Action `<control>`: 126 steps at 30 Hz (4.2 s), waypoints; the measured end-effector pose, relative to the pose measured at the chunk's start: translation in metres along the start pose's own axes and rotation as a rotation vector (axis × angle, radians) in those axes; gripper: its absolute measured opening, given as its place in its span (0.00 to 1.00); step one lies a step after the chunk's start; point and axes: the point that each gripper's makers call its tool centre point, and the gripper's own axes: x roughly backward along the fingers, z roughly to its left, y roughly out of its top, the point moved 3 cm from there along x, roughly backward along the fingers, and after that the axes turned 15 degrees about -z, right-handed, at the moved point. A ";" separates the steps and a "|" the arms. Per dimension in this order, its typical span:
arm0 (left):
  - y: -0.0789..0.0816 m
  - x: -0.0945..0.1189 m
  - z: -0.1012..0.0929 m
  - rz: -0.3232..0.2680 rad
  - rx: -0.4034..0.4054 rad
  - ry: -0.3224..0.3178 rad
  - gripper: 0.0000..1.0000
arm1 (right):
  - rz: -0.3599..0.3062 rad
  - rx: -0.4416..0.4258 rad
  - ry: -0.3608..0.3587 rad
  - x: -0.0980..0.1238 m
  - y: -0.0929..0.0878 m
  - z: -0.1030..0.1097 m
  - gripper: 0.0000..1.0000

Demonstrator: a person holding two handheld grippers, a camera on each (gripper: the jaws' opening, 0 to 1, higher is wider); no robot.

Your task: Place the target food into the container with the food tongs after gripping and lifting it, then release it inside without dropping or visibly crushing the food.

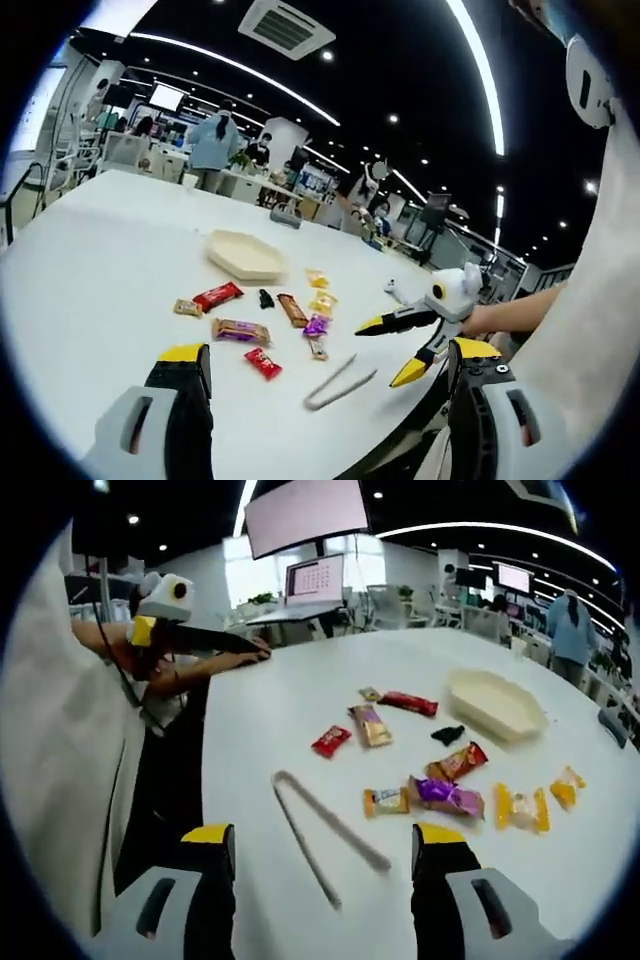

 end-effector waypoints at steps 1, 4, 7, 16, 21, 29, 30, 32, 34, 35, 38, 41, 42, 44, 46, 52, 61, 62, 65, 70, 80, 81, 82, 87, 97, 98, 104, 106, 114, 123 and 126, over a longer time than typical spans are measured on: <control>0.001 0.002 0.000 -0.009 0.000 0.007 0.99 | 0.003 0.007 0.000 -0.001 -0.002 -0.001 0.70; 0.000 0.005 0.001 -0.017 0.002 0.021 0.99 | 0.003 0.007 0.000 -0.002 -0.006 -0.004 0.67; 0.000 0.006 0.001 -0.018 0.003 0.024 0.99 | 0.002 0.004 0.000 -0.003 -0.006 -0.004 0.60; -0.013 0.007 0.002 0.026 -0.007 0.012 0.99 | 0.019 0.011 0.000 -0.007 -0.017 -0.007 0.58; -0.017 0.002 0.001 0.038 -0.008 0.005 0.99 | 0.023 -0.001 0.005 -0.007 -0.023 -0.007 0.56; -0.020 0.000 0.007 0.052 -0.010 0.015 0.99 | -0.001 -0.020 -0.025 -0.011 -0.016 -0.016 0.52; -0.020 0.000 0.007 0.053 -0.010 0.016 0.99 | 0.002 -0.020 -0.024 -0.013 -0.017 -0.020 0.52; -0.021 -0.001 0.009 0.058 -0.013 0.017 0.99 | 0.017 -0.026 -0.018 -0.016 -0.020 -0.022 0.50; -0.020 -0.003 0.011 0.058 -0.016 0.023 0.99 | 0.032 -0.037 0.013 -0.019 -0.024 -0.019 0.48; -0.019 -0.004 0.013 0.055 -0.015 0.030 0.99 | 0.036 -0.036 0.022 -0.020 -0.025 -0.018 0.46; -0.016 -0.006 0.014 0.044 -0.011 0.038 0.99 | 0.051 0.010 0.039 -0.022 -0.029 -0.015 0.44; -0.017 -0.008 0.015 0.045 -0.011 0.041 0.99 | 0.049 0.002 0.040 -0.021 -0.030 -0.016 0.44; -0.018 -0.009 0.016 0.046 -0.011 0.043 0.99 | 0.046 0.008 0.044 -0.021 -0.031 -0.016 0.44; -0.019 -0.009 0.018 0.049 -0.010 0.042 0.99 | 0.044 0.037 0.054 -0.021 -0.033 -0.016 0.43; -0.022 -0.011 0.020 0.056 -0.004 0.040 0.99 | 0.045 0.077 0.063 -0.020 -0.034 -0.015 0.42; -0.010 -0.022 0.020 0.004 0.059 0.031 0.99 | 0.045 0.109 0.067 -0.020 -0.035 -0.016 0.41; -0.017 -0.029 0.019 0.066 0.013 -0.008 0.99 | 0.019 0.114 0.070 -0.019 -0.038 -0.019 0.41; -0.016 -0.030 0.015 0.057 0.035 -0.016 0.99 | 0.018 0.112 0.068 -0.020 -0.038 -0.019 0.41; -0.012 -0.034 0.011 0.039 0.058 -0.024 0.99 | 0.022 0.113 0.060 -0.020 -0.036 -0.019 0.39; -0.014 -0.039 0.006 0.046 0.059 -0.033 0.99 | 0.028 0.124 0.061 -0.019 -0.037 -0.018 0.35; -0.005 -0.045 -0.011 0.012 0.072 -0.057 0.99 | 0.030 0.129 0.012 -0.008 -0.038 -0.012 0.14; -0.006 -0.045 -0.012 0.013 0.072 -0.058 0.99 | 0.027 0.127 0.010 -0.008 -0.037 -0.012 0.14; -0.007 -0.045 -0.013 0.014 0.071 -0.059 0.99 | 0.026 0.123 0.007 -0.008 -0.037 -0.012 0.14; -0.013 -0.045 -0.015 0.035 0.072 -0.065 0.99 | 0.015 0.113 -0.002 -0.007 -0.037 -0.010 0.13; -0.015 -0.047 -0.019 0.060 0.081 -0.065 0.99 | -0.116 -0.094 -0.089 0.000 -0.023 -0.014 0.11; -0.014 -0.047 -0.019 0.061 0.080 -0.065 0.99 | -0.121 -0.119 -0.096 0.002 -0.023 -0.015 0.11; -0.012 -0.049 -0.024 0.064 0.080 -0.067 0.99 | -0.163 -0.171 -0.099 0.010 -0.016 -0.013 0.12; -0.014 -0.048 -0.025 0.060 0.102 -0.049 0.98 | -0.189 -0.160 -0.111 0.013 -0.012 -0.012 0.12; -0.012 -0.044 -0.033 0.026 0.126 -0.026 0.93 | -0.291 -0.274 -0.134 0.021 0.004 -0.010 0.12; -0.009 -0.045 -0.038 0.003 0.131 -0.015 0.96 | -0.354 -0.280 -0.100 0.027 0.032 -0.009 0.12; -0.006 -0.046 -0.038 -0.019 0.128 -0.025 0.95 | -0.375 -0.283 -0.085 0.030 0.042 -0.007 0.13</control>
